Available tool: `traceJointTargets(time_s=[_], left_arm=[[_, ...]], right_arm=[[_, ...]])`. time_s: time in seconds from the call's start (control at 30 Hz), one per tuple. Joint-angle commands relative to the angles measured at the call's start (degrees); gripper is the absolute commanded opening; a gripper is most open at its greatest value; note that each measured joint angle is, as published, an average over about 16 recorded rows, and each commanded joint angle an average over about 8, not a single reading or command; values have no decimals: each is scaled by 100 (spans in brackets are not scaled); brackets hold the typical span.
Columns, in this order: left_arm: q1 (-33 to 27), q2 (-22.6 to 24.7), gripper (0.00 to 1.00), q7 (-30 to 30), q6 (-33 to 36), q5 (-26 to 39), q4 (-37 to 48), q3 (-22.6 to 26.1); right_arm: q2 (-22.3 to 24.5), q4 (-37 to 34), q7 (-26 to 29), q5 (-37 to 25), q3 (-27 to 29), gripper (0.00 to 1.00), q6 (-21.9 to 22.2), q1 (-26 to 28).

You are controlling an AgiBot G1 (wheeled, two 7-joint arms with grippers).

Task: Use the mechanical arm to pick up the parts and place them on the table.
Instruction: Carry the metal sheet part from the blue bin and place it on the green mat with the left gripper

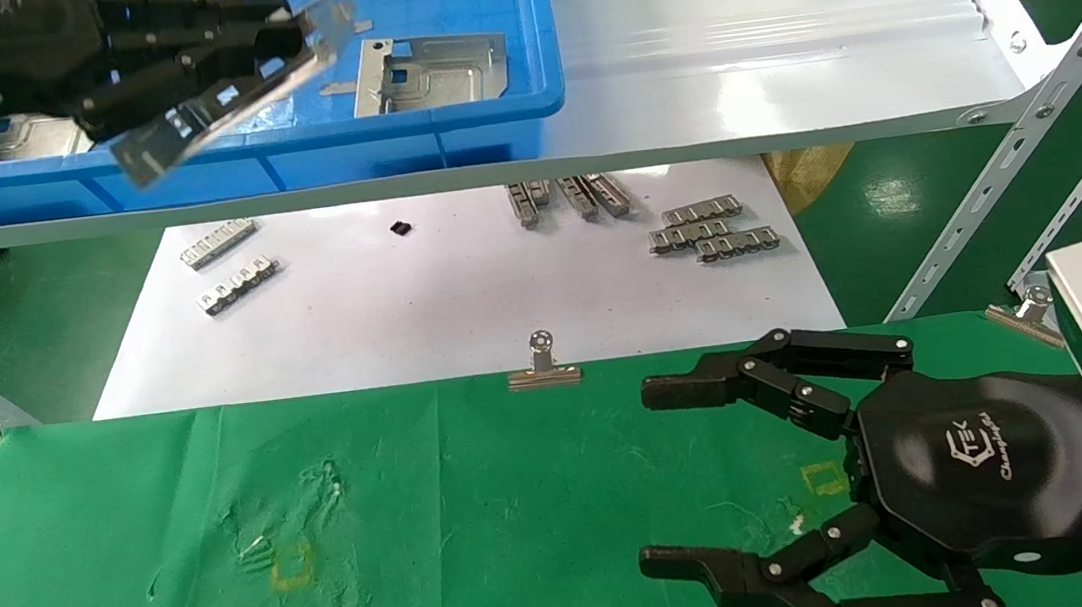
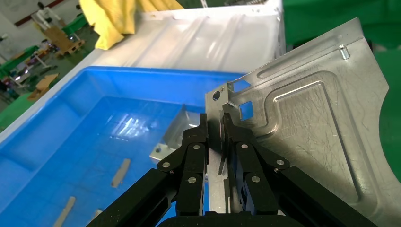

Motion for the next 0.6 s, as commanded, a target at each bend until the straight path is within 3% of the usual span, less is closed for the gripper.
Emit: traceJointTargets(time_s=[0.03,0.27,0.4,0.6], left_arm=[[142,-98,0,32,30,-143,-288,58],[1008,-1116,0,161,-19,-1412,-2524,745],[1387,-1556,0,1049,-134,-1526,-3161,1117],[2026,-1827,0,2407,-576,-1231,-3191,1309]], right_arm=[[0,0,0,0,0,100,0,0],[1,0,-1,1,-2,100,1,0],[1,0,-1,2,-2,100,1,1],[1,0,-2,2,-3,100,1,1]])
